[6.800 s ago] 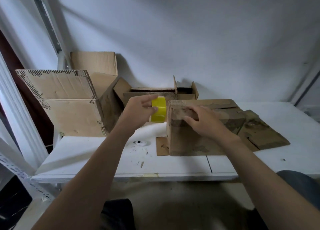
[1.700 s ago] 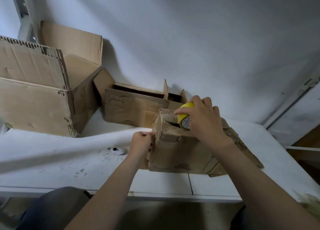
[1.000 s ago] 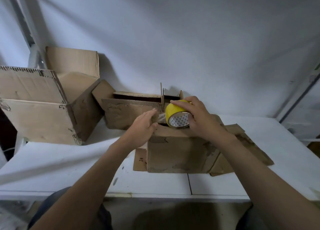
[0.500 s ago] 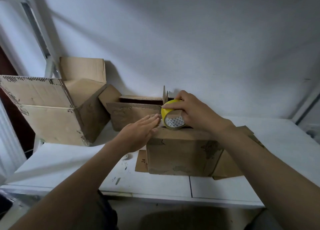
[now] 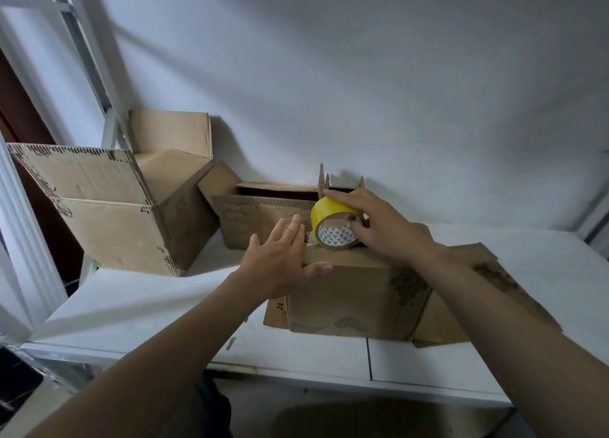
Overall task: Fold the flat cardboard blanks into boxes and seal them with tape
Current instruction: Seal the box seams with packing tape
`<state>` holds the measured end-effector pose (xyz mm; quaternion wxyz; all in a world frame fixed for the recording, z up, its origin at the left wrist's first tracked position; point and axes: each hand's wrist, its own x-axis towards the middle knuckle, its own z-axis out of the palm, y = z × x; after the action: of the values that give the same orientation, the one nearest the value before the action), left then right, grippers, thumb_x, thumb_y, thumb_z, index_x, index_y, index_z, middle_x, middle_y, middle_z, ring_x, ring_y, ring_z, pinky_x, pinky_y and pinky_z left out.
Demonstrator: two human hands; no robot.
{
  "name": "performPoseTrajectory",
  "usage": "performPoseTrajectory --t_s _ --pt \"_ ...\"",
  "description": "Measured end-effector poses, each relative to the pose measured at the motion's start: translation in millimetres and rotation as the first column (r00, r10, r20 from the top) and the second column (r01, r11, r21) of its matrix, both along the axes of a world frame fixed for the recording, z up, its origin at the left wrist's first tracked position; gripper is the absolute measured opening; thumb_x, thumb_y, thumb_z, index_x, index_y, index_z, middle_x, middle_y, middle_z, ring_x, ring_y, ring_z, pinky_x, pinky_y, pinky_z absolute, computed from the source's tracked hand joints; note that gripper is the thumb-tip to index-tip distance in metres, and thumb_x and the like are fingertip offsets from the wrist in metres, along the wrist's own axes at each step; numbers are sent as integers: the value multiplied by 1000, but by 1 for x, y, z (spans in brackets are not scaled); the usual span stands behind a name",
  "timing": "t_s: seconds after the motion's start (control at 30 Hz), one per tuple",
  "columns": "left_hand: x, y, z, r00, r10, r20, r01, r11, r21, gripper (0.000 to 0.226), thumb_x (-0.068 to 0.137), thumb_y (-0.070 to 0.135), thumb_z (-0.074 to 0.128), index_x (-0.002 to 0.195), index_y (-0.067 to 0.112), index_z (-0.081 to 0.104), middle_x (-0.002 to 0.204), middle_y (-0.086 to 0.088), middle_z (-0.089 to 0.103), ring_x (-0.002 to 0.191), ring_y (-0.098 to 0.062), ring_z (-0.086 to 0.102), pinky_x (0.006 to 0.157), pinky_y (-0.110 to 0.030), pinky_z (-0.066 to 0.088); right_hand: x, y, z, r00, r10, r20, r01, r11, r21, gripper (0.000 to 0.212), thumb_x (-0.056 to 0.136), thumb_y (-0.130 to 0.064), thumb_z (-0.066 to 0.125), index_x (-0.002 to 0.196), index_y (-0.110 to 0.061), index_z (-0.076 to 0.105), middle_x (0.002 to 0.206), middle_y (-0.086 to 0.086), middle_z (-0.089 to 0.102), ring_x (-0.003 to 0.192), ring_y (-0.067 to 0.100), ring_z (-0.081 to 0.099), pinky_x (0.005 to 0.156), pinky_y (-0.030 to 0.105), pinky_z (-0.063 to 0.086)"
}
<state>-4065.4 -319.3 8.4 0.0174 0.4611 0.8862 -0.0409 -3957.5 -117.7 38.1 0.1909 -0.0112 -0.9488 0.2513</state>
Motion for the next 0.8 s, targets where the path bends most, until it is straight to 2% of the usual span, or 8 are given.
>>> performPoseTrajectory --t_s 0.13,0.23,0.33,0.4,0.5,0.6,0.7,0.8 --pt "3 1 -3 1000 13 -2 -13 1000 11 118 71 91 -2 161 16 -5 168 2 -17 156 -19 -6 117 -60 28 4 3 -4 1000 -3 -3 3 1000 -28 69 99 -2 51 150 -47 40 118 -1 49 107 16 49 88 38 48" --pt "4 1 -1 1000 6 -28 -6 1000 -4 120 68 91 -6 161 16 -5 168 2 -16 156 -19 -5 115 -59 31 2 2 10 998 20 67 -27 995 99 75 92 -1 49 144 -55 43 113 -7 45 103 13 46 76 38 48" --pt "2 -1 0 999 10 -35 -11 1000 -21 118 68 90 -6 161 18 -5 168 3 -16 156 -18 -5 114 -57 34 11 14 26 992 -64 109 30 957 287 74 88 2 47 138 -53 51 104 -11 41 99 10 39 63 28 35" --pt "2 -1 0 999 -4 -36 4 1000 -13 114 72 89 -3 161 18 -4 168 4 -17 156 -18 -4 113 -55 36 23 26 31 984 -92 155 41 952 304 73 89 2 47 136 -54 51 96 -18 38 88 3 37 60 25 28" --pt "3 0 -2 999 -13 -46 13 1000 4 112 74 88 -1 161 17 -3 168 3 -15 156 -17 -3 113 -54 37 39 39 25 987 -62 145 40 988 147 64 91 -11 53 138 -55 48 100 -24 46 93 -8 45 67 21 33" --pt "1 -2 -3 999 -22 -48 22 1000 16 115 71 89 -5 161 18 -4 168 4 -15 156 -18 -1 112 -51 40 53 50 13 996 -68 52 74 989 -125 60 94 -23 67 140 -55 47 122 -26 56 109 -7 53 82 9 40" --pt "-2 -3 -4 996 -36 -78 38 999 18 114 72 89 -8 162 18 -2 169 4 -13 156 -18 2 111 -48 42 63 52 -7 995 -96 19 97 951 -294 63 91 -27 75 141 -54 49 122 -13 63 109 4 60 92 20 52" --pt "-6 -5 -3 995 -62 -79 63 998 18 116 71 90 -12 162 18 -2 168 5 -13 156 -16 2 113 -46 41 65 43 -20 980 -169 -105 108 895 -433 59 86 -24 80 135 -49 57 120 -8 67 110 8 63 95 29 55"
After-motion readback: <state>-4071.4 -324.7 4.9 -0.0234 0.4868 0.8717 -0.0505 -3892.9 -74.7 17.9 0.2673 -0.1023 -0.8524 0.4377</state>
